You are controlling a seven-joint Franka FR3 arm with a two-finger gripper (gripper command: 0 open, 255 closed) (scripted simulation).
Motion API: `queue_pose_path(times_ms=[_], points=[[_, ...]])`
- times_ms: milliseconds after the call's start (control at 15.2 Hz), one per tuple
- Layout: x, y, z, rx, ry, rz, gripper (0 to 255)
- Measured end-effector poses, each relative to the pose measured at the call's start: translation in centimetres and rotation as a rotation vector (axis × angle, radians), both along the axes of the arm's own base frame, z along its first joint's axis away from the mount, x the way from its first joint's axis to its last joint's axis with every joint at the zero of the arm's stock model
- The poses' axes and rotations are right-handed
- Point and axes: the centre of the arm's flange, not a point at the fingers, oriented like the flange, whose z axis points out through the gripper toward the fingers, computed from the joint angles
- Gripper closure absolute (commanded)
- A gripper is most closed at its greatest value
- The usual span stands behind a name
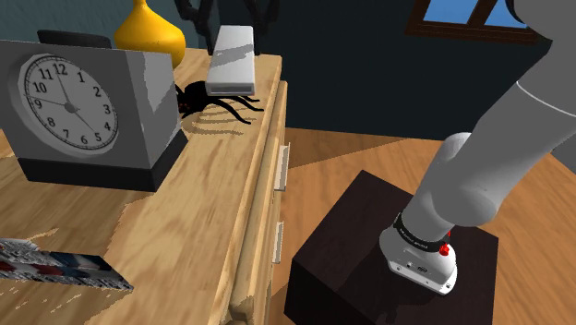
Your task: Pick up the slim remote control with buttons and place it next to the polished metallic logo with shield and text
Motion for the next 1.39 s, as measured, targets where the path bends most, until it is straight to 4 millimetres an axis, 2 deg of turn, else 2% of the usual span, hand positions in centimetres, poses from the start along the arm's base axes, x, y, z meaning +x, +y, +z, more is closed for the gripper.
queue_pose_path(times_ms=[990, 1188, 1386], points=[[-12.4, 15.7, -0.3, -0.001, 0.0, 0.002, 255], [-13.2, 16.7, -1.3, -0.001, 0.0, -0.001, 255], [-13.3, 16.7, -2.8, -0.001, 0.0, -0.001, 255]])
